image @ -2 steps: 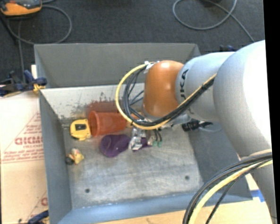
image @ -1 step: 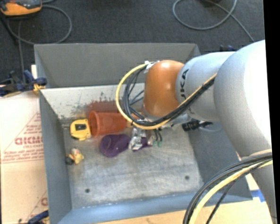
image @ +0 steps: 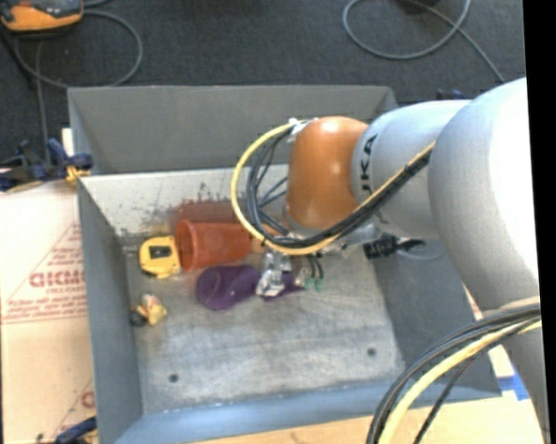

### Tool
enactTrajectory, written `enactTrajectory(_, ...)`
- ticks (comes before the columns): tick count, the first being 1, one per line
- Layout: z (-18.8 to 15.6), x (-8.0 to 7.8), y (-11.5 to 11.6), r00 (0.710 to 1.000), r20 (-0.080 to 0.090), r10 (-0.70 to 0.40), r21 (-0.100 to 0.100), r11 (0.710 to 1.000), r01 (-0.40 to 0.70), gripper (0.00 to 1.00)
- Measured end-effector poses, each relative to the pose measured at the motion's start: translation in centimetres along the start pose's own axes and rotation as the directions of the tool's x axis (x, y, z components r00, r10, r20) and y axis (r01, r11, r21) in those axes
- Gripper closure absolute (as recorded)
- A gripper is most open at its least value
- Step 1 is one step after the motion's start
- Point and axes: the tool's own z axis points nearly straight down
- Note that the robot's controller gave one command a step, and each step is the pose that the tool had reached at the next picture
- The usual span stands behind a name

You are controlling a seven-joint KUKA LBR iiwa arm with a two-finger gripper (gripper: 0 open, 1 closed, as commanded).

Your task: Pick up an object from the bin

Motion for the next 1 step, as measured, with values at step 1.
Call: enactTrajectory(1,-1.33,0.03,-0.02,1.0,-0.002,0.0,0.0,1.0,0.0,1.0)
